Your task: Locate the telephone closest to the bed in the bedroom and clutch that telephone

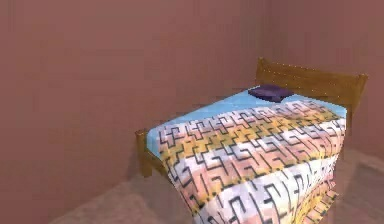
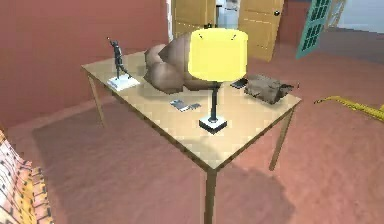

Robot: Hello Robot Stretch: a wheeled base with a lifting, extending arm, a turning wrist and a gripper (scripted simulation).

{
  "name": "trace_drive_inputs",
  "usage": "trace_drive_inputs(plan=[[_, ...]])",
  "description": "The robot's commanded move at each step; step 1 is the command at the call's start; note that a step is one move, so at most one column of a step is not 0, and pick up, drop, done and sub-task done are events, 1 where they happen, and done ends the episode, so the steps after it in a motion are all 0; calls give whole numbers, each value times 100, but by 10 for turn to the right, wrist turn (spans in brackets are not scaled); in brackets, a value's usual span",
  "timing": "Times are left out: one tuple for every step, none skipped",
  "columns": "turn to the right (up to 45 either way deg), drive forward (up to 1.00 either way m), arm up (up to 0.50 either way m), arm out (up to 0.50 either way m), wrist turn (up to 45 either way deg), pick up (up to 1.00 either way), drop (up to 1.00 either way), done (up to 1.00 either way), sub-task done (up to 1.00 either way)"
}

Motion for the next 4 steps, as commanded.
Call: trace_drive_inputs(plan=[[450,0,0,0,0,0,0,0,0],[450,0,0,0,0,0,0,0,0],[30,0,0,0,0,0,0,0,0],[0,40,0,0,0,0,0,0,0]])
